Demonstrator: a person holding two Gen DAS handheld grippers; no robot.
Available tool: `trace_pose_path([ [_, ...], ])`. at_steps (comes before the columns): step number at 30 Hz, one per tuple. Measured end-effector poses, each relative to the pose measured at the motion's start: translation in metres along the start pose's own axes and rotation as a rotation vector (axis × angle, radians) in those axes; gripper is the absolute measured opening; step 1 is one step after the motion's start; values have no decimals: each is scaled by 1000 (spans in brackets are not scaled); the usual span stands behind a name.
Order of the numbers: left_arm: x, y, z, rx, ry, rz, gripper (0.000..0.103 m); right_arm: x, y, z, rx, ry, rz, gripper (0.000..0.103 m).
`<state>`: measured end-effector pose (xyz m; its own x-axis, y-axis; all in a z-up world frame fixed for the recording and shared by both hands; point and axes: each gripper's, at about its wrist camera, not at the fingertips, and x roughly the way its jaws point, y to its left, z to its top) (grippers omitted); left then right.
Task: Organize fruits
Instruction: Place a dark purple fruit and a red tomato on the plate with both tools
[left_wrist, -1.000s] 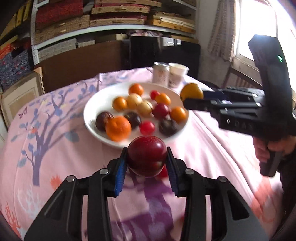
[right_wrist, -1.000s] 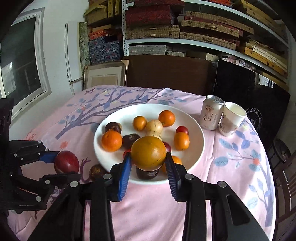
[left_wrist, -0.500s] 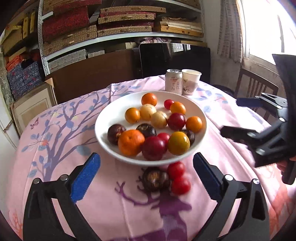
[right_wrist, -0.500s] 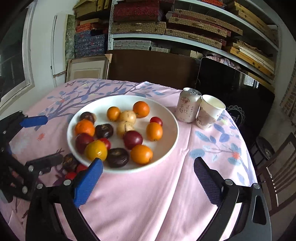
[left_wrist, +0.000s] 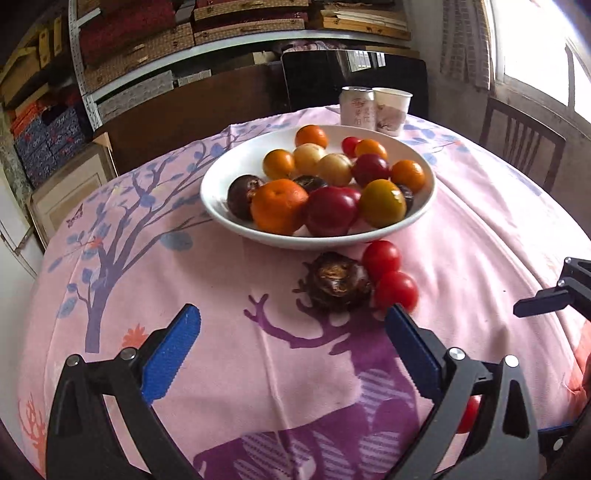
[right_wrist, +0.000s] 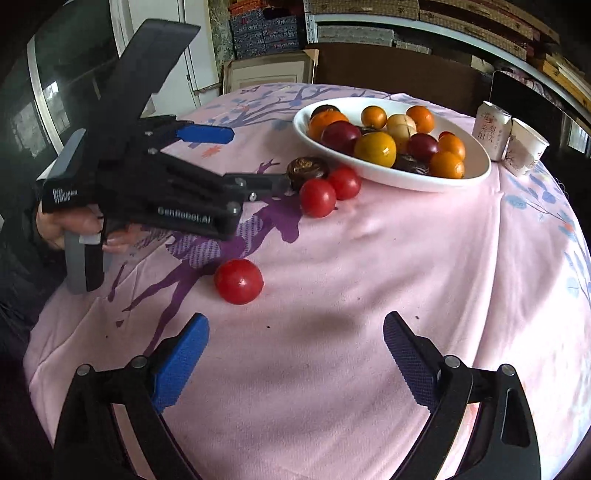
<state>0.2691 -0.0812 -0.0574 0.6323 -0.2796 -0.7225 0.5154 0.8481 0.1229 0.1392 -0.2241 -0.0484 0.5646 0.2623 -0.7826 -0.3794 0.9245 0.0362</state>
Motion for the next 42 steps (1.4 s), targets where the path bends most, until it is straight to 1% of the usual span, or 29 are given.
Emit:
trace_pose_path([
  [2,8,12,0,-24,29,-2,98,7,6,3,-26,17,8,96],
  [4,14,20,1,-57,31,-18,98,13,12,7,-50,29,22,96],
  [5,18,22,2,-71,47,-54,98,15,15,9,-62,29,27,96],
  [6,20,22,3,-74,47,-87,98,17,15,12,-68,30,31,96],
  [8,22,16,7,-52,36,-130,98,22,17,16,-74,37,45,96],
  [9,24,11,10,-36,34,-134,98,25,18,18,-75,40,46,96],
  [11,30,3,16,-3,40,-111,98,30,18,23,-93,36,34,96],
  [12,38,-2,19,17,67,-101,98,32,20,26,-110,40,24,96],
  [13,48,-5,20,24,113,-82,99,34,22,27,-128,43,12,94],
  [14,50,-3,23,-13,116,-125,89,33,23,27,-134,38,13,83],
  [15,49,-3,24,-19,104,-149,71,30,24,26,-130,22,17,73],
  [16,47,-5,24,-7,91,-157,60,26,26,25,-128,11,15,44],
  [17,42,-10,23,18,76,-180,44,22,26,24,-120,9,36,26],
  [18,39,-14,21,37,74,-169,44,19,26,23,-106,18,44,26],
  [20,31,-20,16,64,80,-177,44,12,29,17,-111,28,44,26],
  [22,19,-21,11,69,83,-166,44,-2,28,12,-111,7,37,26],
  [24,-1,-18,10,71,39,-125,44,-25,21,16,-93,-64,8,26],
  [26,-16,-13,17,60,3,-89,44,-45,7,29,-73,-146,-50,26],
  [28,-21,-4,31,11,-17,-57,44,-56,-9,52,-45,-213,-111,26],
  [29,-20,2,43,-29,-28,-46,44,-59,-17,65,-37,-246,-131,26],
  [30,-18,8,52,-59,-39,-41,44,-58,-26,80,-24,-271,-151,26],
  [32,-7,20,70,-109,-46,-14,44,-48,-46,105,14,-282,-179,25],
  [34,9,29,86,-139,-42,16,44,-29,-67,126,71,-266,-194,25],
  [37,31,37,104,-168,-31,26,44,-2,-93,146,125,-243,-207,25],
  [38,37,40,109,-189,-42,40,45,7,-100,152,133,-246,-201,26],
  [39,42,43,112,-212,-58,62,57,11,-107,151,136,-247,-178,27],
  [40,44,46,114,-236,-74,89,72,20,-114,156,136,-231,-149,54],
  [41,44,48,115,-262,-91,121,99,25,-120,157,143,-216,-141,96],
  [42,40,50,113,-284,-117,135,98,27,-124,157,157,-216,-153,99],
])
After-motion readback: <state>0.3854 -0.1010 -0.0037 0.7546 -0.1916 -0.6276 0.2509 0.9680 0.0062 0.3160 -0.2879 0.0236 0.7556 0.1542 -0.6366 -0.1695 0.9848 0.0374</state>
